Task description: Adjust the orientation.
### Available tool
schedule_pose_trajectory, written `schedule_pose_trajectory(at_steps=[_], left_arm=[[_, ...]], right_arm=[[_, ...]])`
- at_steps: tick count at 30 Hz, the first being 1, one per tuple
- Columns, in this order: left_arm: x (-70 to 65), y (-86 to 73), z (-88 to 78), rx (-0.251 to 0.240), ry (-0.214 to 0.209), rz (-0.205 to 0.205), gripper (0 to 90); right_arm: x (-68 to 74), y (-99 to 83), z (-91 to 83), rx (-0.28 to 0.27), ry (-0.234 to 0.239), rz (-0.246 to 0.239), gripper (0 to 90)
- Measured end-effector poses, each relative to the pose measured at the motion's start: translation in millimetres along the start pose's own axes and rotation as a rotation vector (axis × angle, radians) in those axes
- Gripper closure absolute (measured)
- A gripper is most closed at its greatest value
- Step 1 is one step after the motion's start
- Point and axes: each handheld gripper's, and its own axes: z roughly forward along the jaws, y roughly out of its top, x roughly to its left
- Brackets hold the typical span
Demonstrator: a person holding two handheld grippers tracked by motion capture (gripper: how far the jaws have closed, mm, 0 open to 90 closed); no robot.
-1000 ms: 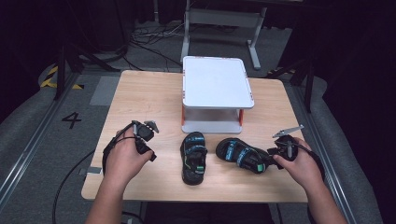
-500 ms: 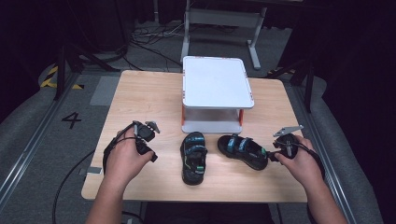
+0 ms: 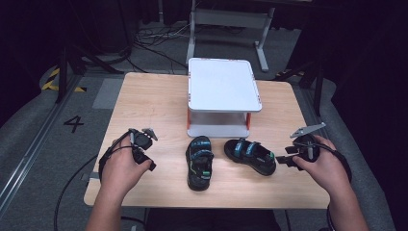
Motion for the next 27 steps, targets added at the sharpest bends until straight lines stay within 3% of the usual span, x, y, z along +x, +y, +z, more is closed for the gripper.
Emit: schedule_pose_trajectory(at_steps=[4,9,13,16,20,25,27], left_arm=[[-1.1,-0.8,2.0,0.006,0.003,0.002,31.3],[-5.3,-4.2,7.9,0.03,-0.004,0.007,31.4],[-3.9,-11.5,9.7,0.037,-0.008,-0.008,31.4],[-1.1,-14.3,8.2,0.042,0.011,-0.013,31.4],[-0.5,-14.8,8.1,0.04,0.01,-0.016,31.5],[-3.4,-13.8,9.5,0.035,-0.007,-0.009,31.5],[-2.7,-13.3,7.9,0.034,0.006,-0.002,31.5]], right_arm=[[11.2,6.7,-3.2,0.017,0.016,-0.031,45.4],[18.5,18.3,6.4,0.035,0.031,-0.053,47.0],[17.8,25.3,21.3,0.095,0.018,-0.057,56.3],[17.5,27.8,20.6,0.119,0.019,-0.011,64.4],[18.0,29.9,13.5,0.134,0.015,-0.015,86.6],[18.8,31.0,13.6,0.129,0.02,-0.021,88.8],[21.6,32.4,11.2,0.103,0.018,-0.025,89.2]])
